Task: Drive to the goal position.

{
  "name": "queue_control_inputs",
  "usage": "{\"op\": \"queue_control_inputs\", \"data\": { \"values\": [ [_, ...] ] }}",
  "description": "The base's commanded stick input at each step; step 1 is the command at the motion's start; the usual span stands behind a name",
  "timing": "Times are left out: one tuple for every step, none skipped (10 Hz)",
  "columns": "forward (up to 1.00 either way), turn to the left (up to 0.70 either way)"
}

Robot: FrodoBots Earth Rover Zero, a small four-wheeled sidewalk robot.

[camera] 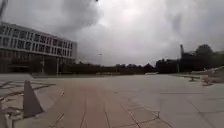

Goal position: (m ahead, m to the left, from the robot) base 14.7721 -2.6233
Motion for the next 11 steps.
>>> {"op": "queue_control_inputs", "data": {
  "values": [
    [0.7,0.0],
    [0.7,0.0],
    [0.7,0.0],
    [0.7,0.0],
    [0.7,0.0],
    [0.7,0.0],
    [0.7,0.0],
    [0.7,0.0],
    [0.7,0.0],
    [0.7,0.0],
    [0.7,0.0]
  ]
}}
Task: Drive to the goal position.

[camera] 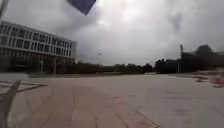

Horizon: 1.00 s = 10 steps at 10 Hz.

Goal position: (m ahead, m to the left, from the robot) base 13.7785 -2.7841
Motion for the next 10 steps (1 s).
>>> {"op": "queue_control_inputs", "data": {
  "values": [
    [0.7,0.0],
    [0.7,0.0],
    [0.7,0.0],
    [0.7,0.0],
    [0.7,0.0],
    [0.7,0.0],
    [0.7,0.0],
    [0.7,0.0],
    [0.7,0.0],
    [0.7,0.0]
  ]
}}
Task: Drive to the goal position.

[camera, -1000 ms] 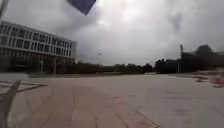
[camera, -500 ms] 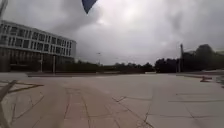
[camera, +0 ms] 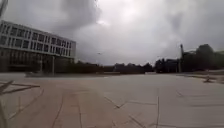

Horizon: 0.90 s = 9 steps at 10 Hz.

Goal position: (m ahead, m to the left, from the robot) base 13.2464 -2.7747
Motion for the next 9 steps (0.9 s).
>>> {"op": "queue_control_inputs", "data": {
  "values": [
    [0.7,0.0],
    [0.7,0.0],
    [0.7,-0.03],
    [0.7,-0.1],
    [0.7,-0.16],
    [0.7,-0.23],
    [0.7,-0.29],
    [0.7,-0.31],
    [0.7,0.0]
  ]
}}
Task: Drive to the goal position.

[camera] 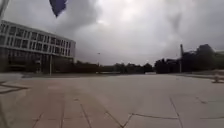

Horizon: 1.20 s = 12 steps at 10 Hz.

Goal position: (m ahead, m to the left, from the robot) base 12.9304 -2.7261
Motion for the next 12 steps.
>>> {"op": "queue_control_inputs", "data": {
  "values": [
    [0.7,0.0],
    [0.7,0.0],
    [0.7,0.0],
    [0.7,0.0],
    [0.7,0.0],
    [0.7,0.0],
    [0.7,0.0],
    [0.7,0.0],
    [0.7,0.0],
    [0.7,0.0],
    [0.7,0.0],
    [0.7,0.0]
  ]
}}
